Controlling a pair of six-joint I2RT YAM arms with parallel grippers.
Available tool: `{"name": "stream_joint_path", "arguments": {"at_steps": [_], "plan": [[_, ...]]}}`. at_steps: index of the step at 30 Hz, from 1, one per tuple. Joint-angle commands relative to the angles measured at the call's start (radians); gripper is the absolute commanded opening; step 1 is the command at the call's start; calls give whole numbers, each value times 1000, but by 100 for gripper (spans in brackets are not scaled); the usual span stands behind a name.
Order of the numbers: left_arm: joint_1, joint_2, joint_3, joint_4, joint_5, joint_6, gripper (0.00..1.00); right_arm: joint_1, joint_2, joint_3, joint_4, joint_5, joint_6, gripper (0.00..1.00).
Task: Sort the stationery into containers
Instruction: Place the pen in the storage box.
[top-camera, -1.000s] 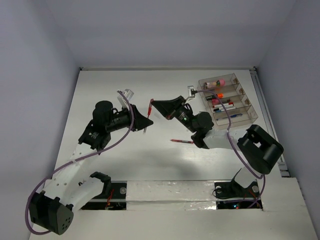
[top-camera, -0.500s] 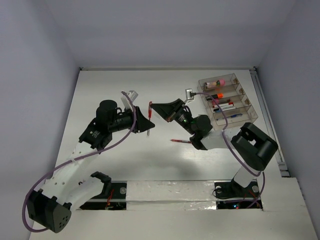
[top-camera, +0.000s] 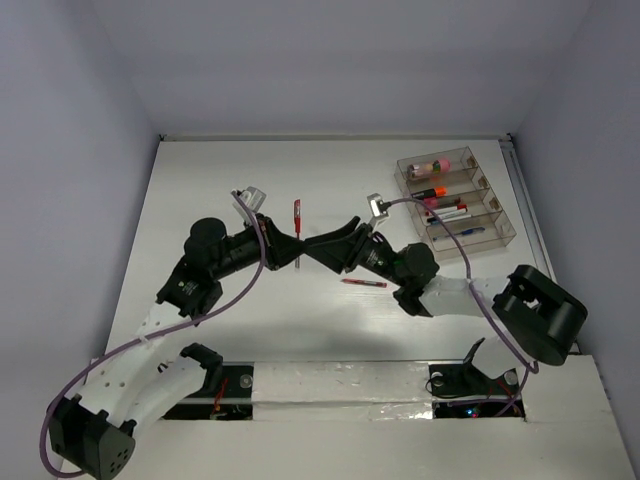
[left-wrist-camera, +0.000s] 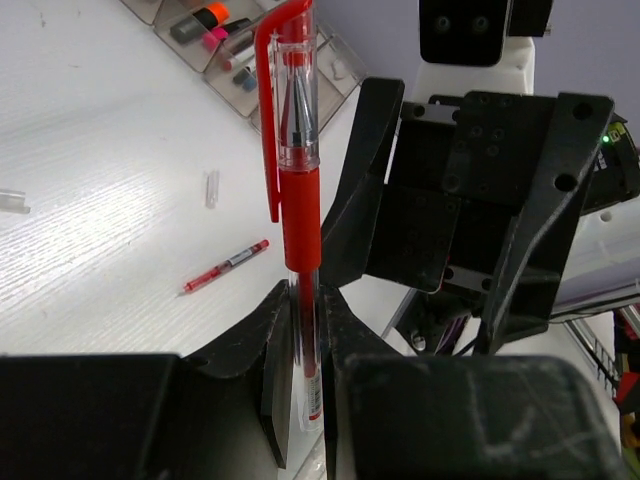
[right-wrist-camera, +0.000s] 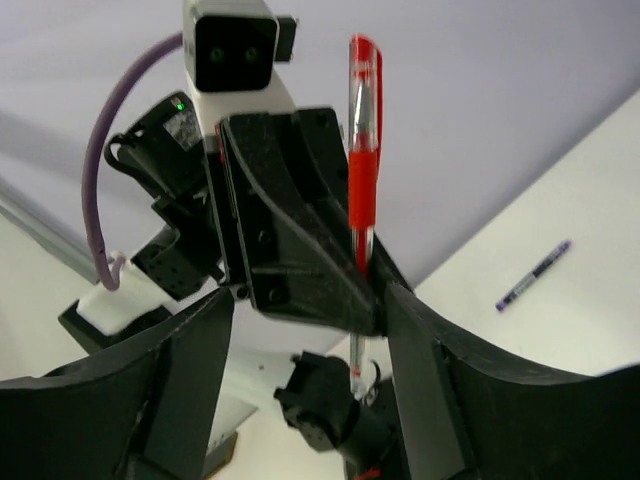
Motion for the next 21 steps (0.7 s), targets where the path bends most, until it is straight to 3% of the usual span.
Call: {"name": "stream_joint_path", "arguments": {"at_steps": [1,13,21], "plan": [[-6,-9,-14,172,-32,-21,0,-2,-69,-32,-76,-87,-53,69],[-109,50,3,117,5,28,0,-46,-166,97,-466,0,-311,73],[-118,33,4,103,-20,37,0,-55,-265,118,-605,69,-409,85]]}}
